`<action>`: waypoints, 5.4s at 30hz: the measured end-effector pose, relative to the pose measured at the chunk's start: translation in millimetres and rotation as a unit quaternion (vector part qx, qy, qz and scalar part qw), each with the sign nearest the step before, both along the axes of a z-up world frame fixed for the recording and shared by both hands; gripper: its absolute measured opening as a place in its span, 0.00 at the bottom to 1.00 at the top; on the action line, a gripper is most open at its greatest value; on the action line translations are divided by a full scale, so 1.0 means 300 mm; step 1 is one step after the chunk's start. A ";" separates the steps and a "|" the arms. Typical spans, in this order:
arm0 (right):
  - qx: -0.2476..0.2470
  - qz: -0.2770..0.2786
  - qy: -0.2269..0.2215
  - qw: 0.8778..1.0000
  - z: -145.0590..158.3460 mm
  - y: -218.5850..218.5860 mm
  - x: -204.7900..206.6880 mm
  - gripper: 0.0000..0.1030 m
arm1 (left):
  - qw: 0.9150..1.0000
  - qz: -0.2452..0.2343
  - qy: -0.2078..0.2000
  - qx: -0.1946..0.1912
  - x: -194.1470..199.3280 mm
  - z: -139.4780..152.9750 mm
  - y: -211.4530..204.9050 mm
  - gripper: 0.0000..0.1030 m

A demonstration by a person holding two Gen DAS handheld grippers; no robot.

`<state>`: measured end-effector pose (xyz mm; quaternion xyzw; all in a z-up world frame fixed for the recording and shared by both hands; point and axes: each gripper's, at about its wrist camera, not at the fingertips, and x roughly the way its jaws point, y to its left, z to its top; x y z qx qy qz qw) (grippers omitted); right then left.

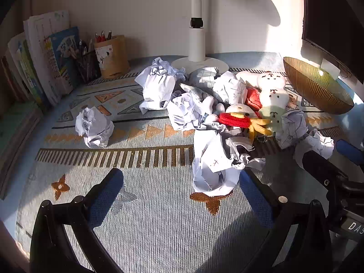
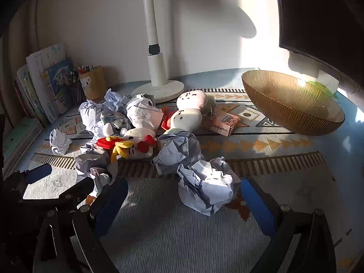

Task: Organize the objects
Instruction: 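Move both grippers toward the crumpled white paper pile, then close both grippers on a crumpled paper ball and lift it, then carry the paper over the amber glass bowl and open both grippers, then move both grippers back from the bowl toward the cluttered rug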

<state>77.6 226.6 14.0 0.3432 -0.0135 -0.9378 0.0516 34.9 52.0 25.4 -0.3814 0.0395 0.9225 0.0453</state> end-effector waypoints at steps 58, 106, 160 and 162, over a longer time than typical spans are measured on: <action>0.012 0.014 -0.049 0.999 -0.013 0.102 -0.065 0.89 | 0.998 0.001 -0.006 0.056 -0.026 0.044 0.013 0.98; 0.021 -0.115 0.037 0.992 0.291 0.378 -0.004 0.56 | 0.979 -0.152 0.040 0.132 -0.058 0.311 0.341 0.40; 0.227 -0.317 0.101 0.915 0.238 0.679 -0.163 1.00 | 0.993 -0.007 0.006 0.120 -0.067 0.116 -0.110 0.71; 0.230 -0.314 0.116 0.914 0.267 0.633 -0.137 1.00 | 0.992 -0.002 0.005 0.122 -0.047 0.109 -0.140 0.71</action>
